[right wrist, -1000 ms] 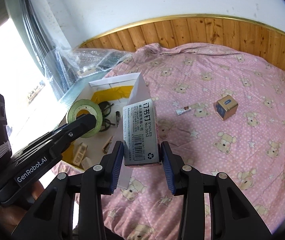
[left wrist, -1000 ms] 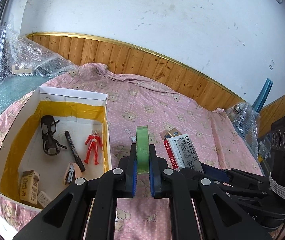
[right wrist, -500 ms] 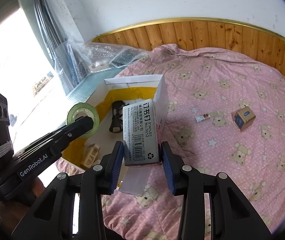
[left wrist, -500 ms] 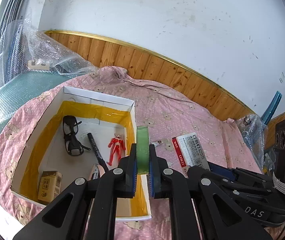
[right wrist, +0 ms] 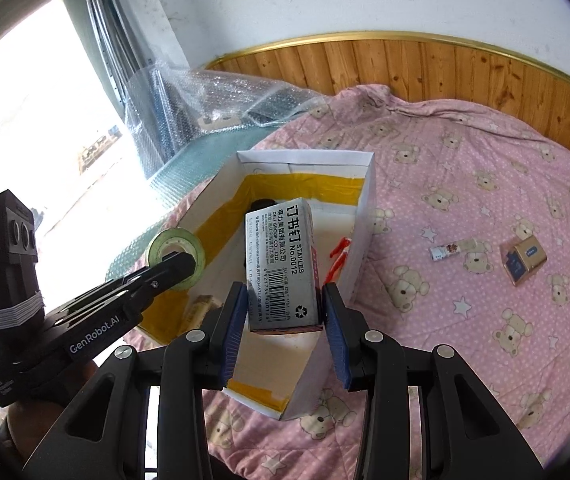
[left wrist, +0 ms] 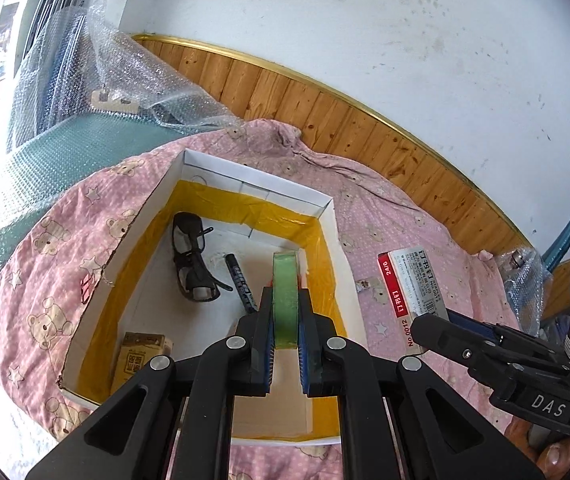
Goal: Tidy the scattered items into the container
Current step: 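Carry the tape roll and staples box in both grippers over the yellow-lined box, then open both grippers to drop the tape roll and staples box into the box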
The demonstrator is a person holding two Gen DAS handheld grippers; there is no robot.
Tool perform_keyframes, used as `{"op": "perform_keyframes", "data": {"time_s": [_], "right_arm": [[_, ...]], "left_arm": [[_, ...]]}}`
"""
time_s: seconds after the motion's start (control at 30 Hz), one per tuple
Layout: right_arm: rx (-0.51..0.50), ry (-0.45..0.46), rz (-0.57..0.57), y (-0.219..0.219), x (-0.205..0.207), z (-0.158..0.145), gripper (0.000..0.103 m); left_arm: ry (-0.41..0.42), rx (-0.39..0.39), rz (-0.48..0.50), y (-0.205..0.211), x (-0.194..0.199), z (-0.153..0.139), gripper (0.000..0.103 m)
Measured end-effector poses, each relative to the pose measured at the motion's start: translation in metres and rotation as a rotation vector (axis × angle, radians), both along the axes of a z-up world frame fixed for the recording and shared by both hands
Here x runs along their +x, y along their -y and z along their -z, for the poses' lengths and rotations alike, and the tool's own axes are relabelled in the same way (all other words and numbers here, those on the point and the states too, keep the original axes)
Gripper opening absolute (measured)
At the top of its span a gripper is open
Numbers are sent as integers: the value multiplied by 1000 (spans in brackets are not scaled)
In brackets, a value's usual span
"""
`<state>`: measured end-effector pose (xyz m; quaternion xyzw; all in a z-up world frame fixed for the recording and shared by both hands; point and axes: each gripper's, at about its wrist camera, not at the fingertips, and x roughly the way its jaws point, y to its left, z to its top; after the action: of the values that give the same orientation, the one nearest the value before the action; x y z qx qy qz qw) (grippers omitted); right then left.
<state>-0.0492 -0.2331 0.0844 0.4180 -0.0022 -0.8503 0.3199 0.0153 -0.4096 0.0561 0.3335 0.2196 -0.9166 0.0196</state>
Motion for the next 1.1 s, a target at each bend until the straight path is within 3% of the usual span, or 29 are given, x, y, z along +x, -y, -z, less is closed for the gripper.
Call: {"op": "perform_keyframes", "data": {"time_s": [0.6, 1.1], "right_arm": [[14, 50, -53, 54, -37, 19, 40], [30, 83, -69, 86, -84, 31, 40]], "left_arm": [[91, 27, -12, 33, -25, 24, 10], [200, 53, 41, 43, -60, 41, 10]]}}
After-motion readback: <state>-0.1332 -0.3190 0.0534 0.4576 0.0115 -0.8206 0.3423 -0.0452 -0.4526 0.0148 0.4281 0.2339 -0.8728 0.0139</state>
